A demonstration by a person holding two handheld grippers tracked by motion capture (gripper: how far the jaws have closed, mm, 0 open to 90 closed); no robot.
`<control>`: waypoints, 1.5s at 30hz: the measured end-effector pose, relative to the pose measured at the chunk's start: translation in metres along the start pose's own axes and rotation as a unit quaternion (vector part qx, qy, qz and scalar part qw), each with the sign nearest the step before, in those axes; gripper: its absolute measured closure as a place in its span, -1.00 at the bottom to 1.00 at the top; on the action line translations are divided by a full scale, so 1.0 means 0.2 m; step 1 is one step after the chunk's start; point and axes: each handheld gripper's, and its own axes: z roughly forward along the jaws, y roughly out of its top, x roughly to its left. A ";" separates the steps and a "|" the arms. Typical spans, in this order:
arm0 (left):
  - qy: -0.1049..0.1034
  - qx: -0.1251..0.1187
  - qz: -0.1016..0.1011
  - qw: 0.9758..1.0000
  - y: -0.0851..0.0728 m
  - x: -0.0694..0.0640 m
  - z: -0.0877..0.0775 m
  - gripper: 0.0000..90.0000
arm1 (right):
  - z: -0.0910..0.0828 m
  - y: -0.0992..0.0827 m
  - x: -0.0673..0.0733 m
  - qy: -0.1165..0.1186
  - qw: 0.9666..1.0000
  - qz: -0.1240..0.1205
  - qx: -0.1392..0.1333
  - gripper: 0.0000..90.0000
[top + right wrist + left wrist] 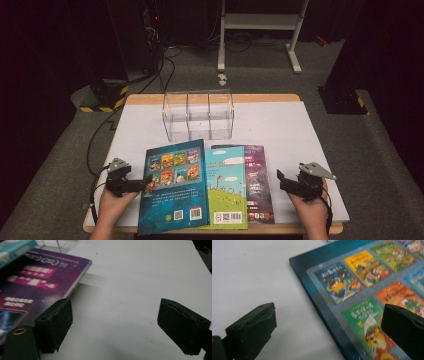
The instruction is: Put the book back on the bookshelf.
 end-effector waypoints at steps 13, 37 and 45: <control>-0.052 0.019 -0.036 0.998 -0.06 -0.15 0.01 -0.93 | 0.01 0.08 0.16 0.087 0.996 -0.032 -0.020 -0.70; -0.127 0.010 0.021 0.992 0.02 -0.44 0.12 -0.77 | -0.10 0.07 0.38 0.135 0.989 -0.051 -0.019 -0.69; -0.139 0.007 0.034 0.990 0.06 -0.55 0.15 -0.75 | -0.12 0.08 0.48 0.173 0.983 -0.059 -0.018 -0.63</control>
